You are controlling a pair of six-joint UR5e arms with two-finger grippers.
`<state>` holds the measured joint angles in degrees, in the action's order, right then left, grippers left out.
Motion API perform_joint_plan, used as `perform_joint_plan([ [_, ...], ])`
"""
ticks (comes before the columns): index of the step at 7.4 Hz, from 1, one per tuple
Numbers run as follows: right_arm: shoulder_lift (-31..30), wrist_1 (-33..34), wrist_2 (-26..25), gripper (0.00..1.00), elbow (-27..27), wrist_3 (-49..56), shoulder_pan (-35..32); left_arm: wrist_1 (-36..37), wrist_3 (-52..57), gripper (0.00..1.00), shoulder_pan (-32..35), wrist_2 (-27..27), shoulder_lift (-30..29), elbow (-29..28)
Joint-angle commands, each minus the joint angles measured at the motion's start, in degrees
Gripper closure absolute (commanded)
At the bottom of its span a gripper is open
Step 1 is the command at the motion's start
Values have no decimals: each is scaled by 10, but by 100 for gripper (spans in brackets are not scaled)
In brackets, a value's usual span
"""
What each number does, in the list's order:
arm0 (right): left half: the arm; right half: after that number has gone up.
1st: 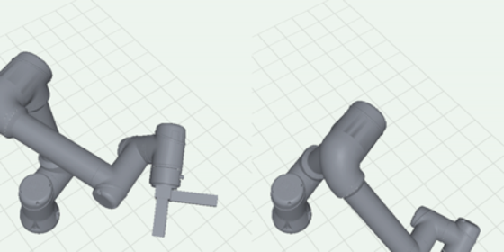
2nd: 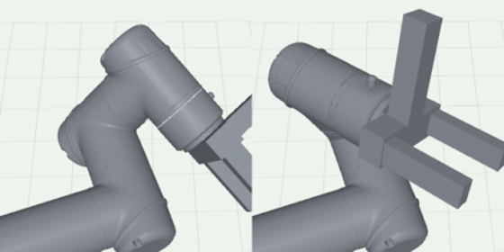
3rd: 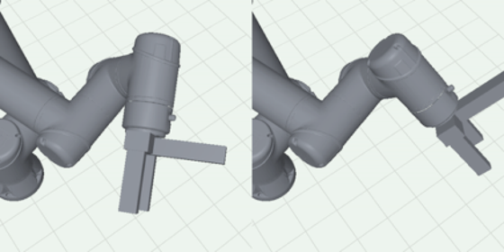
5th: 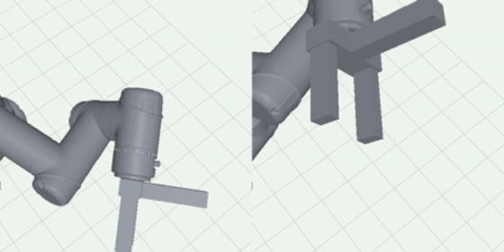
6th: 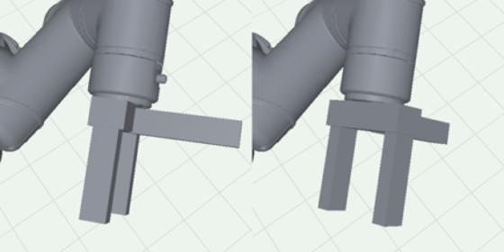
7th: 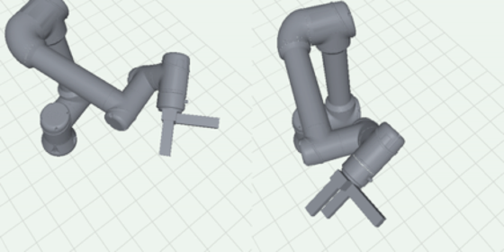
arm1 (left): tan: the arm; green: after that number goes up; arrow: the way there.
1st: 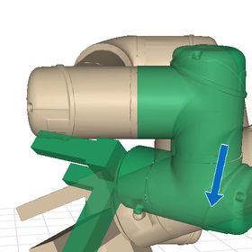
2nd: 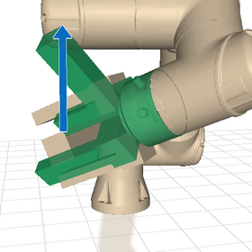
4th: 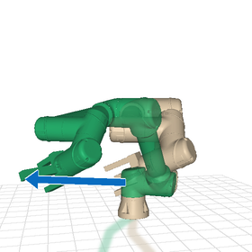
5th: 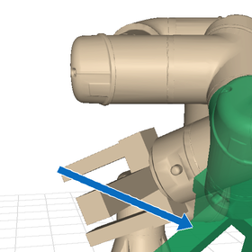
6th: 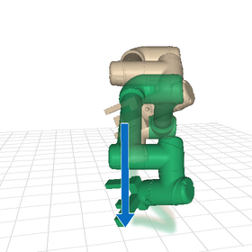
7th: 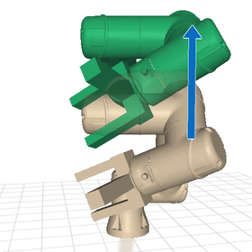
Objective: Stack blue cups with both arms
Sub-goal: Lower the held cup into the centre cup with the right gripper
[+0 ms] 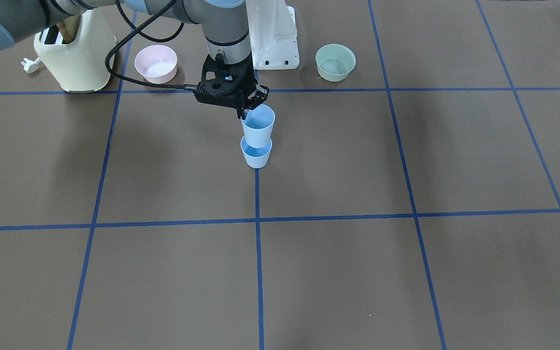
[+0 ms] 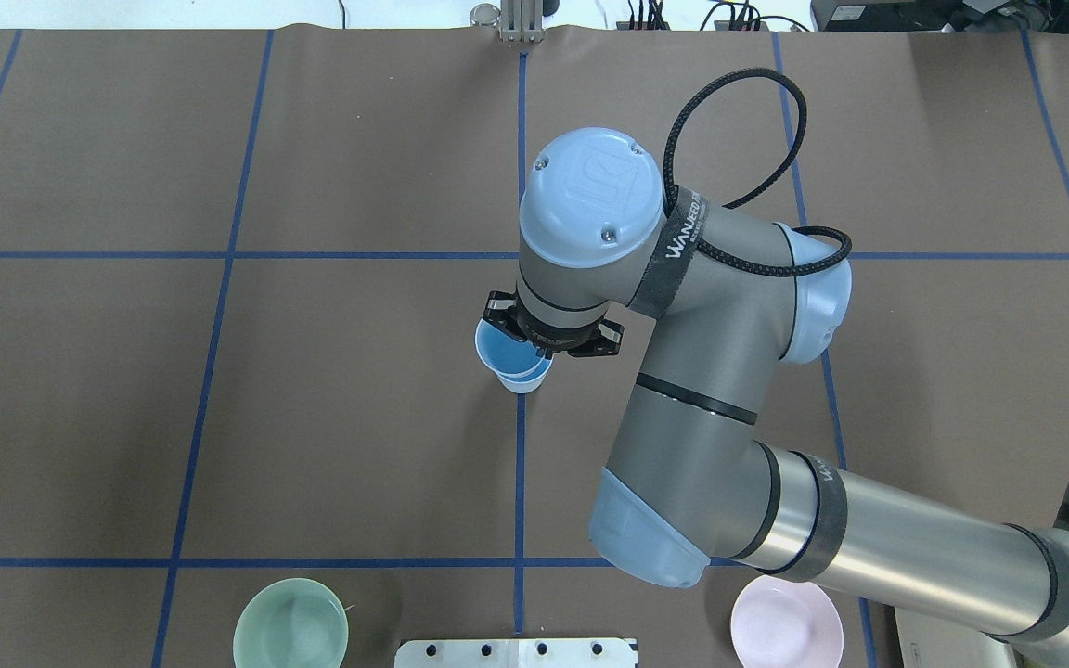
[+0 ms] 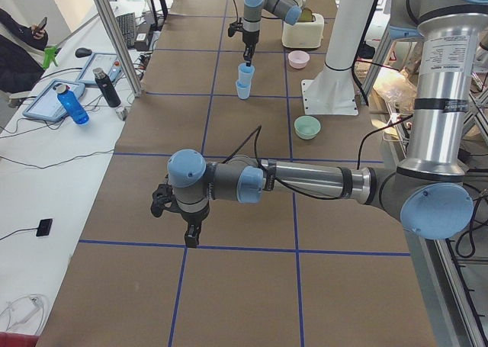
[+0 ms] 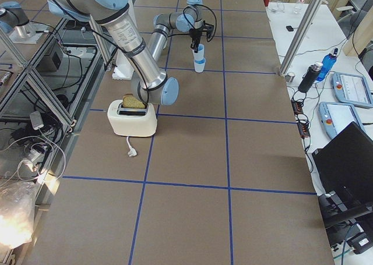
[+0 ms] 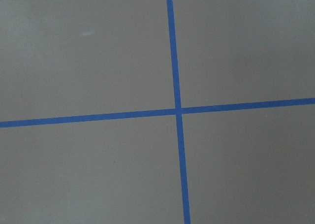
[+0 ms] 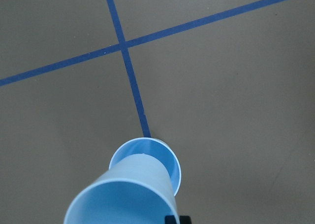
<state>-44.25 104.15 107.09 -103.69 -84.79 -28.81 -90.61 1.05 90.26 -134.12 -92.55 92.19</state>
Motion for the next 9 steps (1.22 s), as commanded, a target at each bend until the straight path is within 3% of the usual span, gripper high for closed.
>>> perform_joint_plan([
  [1, 0, -2, -3, 100, 1, 4, 4, 0, 0, 1, 0, 1, 0, 0],
  [9, -7, -24, -3, 100, 30, 38, 2, -17, -1, 1, -1, 1, -1, -7],
])
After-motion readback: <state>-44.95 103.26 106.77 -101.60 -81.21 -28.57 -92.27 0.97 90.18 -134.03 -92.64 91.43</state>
